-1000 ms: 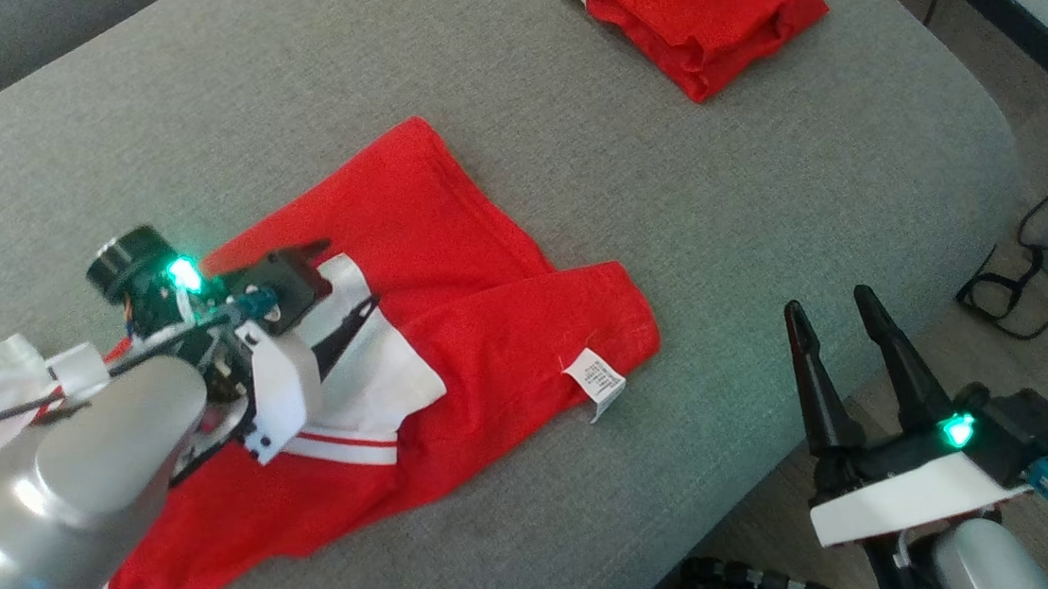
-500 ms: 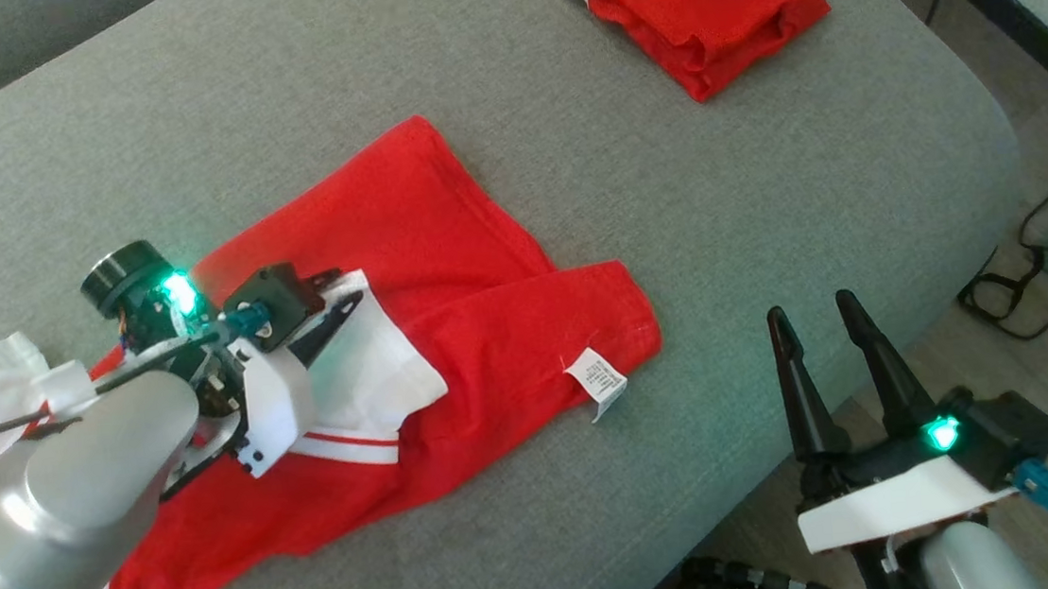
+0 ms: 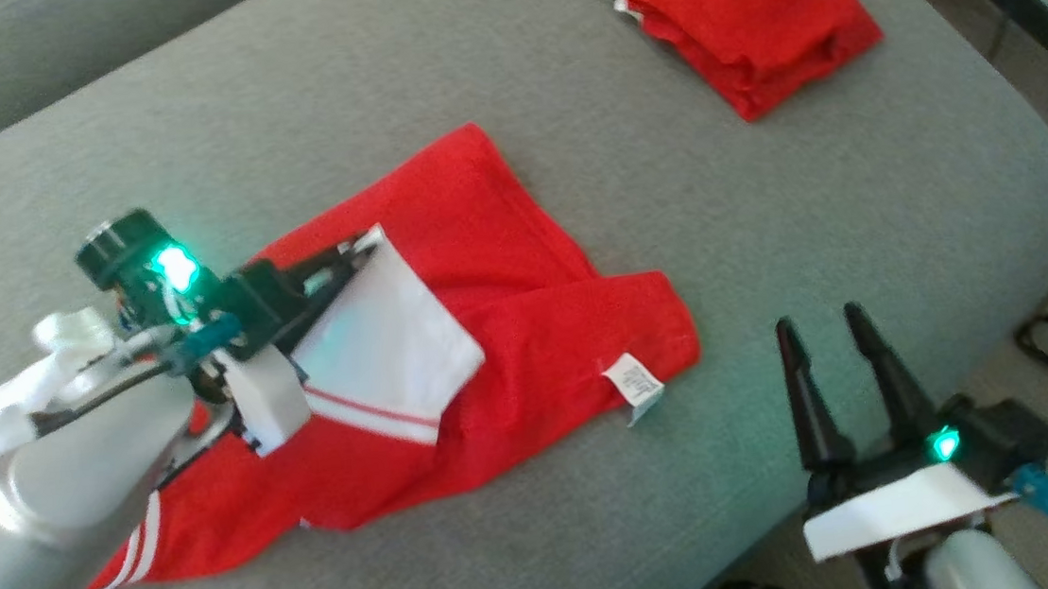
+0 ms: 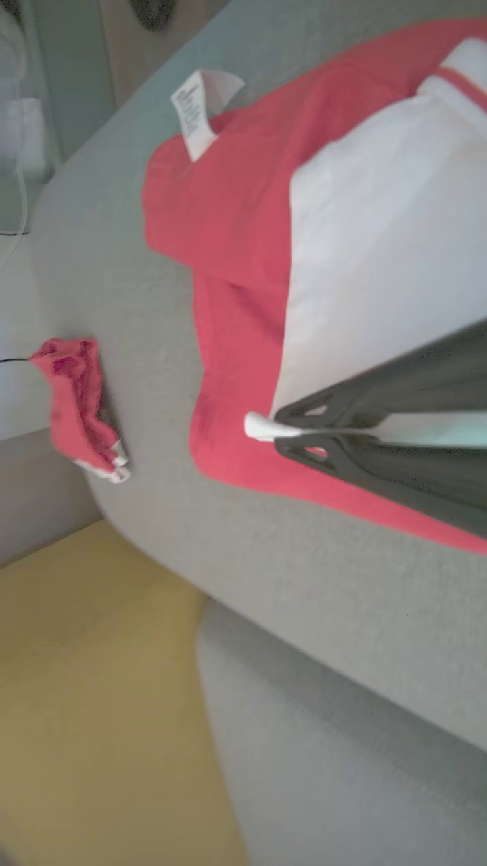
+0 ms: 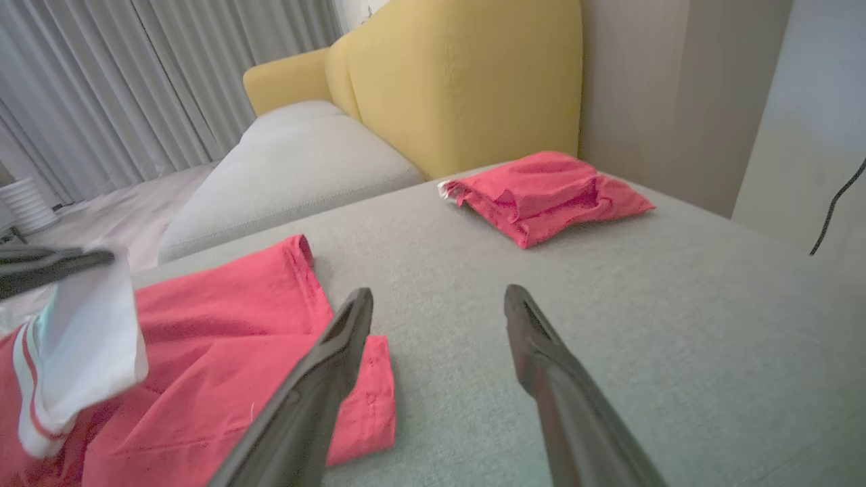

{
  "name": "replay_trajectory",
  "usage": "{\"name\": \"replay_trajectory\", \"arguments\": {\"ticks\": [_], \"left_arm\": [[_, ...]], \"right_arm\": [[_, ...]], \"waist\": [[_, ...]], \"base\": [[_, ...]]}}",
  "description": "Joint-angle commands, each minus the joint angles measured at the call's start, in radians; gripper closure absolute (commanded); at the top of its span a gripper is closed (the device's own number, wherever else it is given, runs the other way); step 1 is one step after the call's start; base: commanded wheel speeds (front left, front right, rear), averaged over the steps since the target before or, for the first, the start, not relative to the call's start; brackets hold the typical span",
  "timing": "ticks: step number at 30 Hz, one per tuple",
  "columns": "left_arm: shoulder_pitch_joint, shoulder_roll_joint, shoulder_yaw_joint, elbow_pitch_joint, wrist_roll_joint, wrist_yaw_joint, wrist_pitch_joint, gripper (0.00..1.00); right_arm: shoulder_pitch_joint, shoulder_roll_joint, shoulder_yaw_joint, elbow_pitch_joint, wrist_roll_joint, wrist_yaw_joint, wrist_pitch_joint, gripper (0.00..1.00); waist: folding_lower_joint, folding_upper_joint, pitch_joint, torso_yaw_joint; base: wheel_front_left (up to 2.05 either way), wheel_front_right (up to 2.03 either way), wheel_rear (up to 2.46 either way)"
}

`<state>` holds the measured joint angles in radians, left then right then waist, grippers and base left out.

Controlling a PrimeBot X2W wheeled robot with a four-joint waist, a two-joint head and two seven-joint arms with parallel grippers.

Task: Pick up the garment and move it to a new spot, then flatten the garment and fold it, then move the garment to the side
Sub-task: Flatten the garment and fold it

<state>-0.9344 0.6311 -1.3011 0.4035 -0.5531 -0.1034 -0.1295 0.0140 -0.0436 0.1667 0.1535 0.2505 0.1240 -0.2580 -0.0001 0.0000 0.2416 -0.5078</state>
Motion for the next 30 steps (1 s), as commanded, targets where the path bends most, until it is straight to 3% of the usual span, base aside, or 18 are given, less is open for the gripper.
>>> {"name": "replay_trajectory", "arguments": {"ticks": [1, 8, 16, 23, 30], "left_arm": [[-0.045, 0.045, 0.06, -0.026, 0.007, 0.019, -0.021, 1.0], [0.043, 0.127, 0.133, -0.167, -0.02, 0.164, -0.102, 1.0], [0.145, 0.177, 0.203, -0.352, -0.03, 0.306, -0.128, 1.0], [0.205, 0.201, 0.24, -0.431, -0.023, 0.357, -0.131, 1.0], [0.231, 0.204, 0.264, -0.463, -0.011, 0.364, -0.132, 1.0]], "right_arm": [[0.013, -0.007, 0.029, -0.004, -0.005, 0.007, -0.004, 0.0], [0.02, -0.007, 0.033, 0.15, 0.034, 0.007, -0.004, 0.0], [0.004, -0.007, 0.034, 0.228, 0.053, 0.007, -0.004, 0.0], [-0.002, -0.013, 0.01, 0.265, 0.067, 0.007, -0.004, 0.0], [-0.028, -0.015, 0.001, 0.317, 0.122, 0.007, -0.004, 0.0]], "waist": [[0.0001, 0.0, -0.028, 0.037], [0.0001, 0.0, -0.087, 0.143], [0.0001, 0.0, -0.125, 0.243], [0.0001, 0.0, -0.14, 0.3], [0.0001, 0.0, -0.135, 0.337]], "base": [[0.0, 0.0, 0.0], [0.0, 0.0, 0.0], [0.0, 0.0, 0.0], [0.0, 0.0, 0.0], [0.0, 0.0, 0.0]]}}
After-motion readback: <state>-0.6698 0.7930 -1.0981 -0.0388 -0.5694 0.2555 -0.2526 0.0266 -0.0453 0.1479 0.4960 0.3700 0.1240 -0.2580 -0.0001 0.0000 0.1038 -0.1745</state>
